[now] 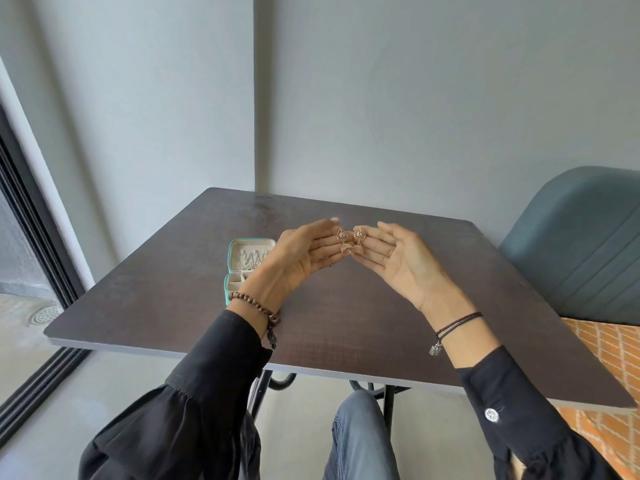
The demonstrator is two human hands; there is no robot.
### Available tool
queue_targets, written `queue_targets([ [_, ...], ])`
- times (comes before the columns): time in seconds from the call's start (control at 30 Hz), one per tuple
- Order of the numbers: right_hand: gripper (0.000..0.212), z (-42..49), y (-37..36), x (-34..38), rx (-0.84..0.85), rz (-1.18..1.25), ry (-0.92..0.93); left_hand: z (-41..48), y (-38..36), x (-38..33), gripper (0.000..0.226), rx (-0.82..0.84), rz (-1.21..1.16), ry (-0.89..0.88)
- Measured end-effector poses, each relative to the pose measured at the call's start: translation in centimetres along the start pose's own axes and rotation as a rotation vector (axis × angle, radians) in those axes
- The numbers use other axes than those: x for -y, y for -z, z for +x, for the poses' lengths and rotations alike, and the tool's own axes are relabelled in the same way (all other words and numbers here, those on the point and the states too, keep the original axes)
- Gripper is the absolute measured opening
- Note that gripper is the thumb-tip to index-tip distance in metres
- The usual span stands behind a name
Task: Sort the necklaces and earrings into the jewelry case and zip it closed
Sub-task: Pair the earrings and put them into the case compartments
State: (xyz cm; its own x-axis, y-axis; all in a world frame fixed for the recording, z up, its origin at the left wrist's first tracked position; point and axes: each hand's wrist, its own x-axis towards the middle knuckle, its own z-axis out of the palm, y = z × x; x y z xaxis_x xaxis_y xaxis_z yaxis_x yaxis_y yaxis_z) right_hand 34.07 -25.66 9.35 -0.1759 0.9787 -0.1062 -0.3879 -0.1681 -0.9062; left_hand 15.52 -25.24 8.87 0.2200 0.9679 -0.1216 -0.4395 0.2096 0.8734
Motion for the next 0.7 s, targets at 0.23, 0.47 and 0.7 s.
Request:
queue_targets([
  [0.23, 0.03, 0.8, -1.3, -1.3, 0.059, -0.151, 0.079, 0.1, 2.2, 0.4, 0.019, -0.044, 0.137, -0.094],
  [0.47, 0.031, 2.9, -4.6, -3.5, 0.149, -0.192, 0.057, -1.5, 6.1, -1.2, 0.027, -0.145, 0.163, -0.136],
  [0.7, 0.03, 5.2, -8.7, -7.2, 0.172, -0.404, 0.08, -3.6, 12.2, -1.7, 0.017, -0.337, 0.248, -0.246],
])
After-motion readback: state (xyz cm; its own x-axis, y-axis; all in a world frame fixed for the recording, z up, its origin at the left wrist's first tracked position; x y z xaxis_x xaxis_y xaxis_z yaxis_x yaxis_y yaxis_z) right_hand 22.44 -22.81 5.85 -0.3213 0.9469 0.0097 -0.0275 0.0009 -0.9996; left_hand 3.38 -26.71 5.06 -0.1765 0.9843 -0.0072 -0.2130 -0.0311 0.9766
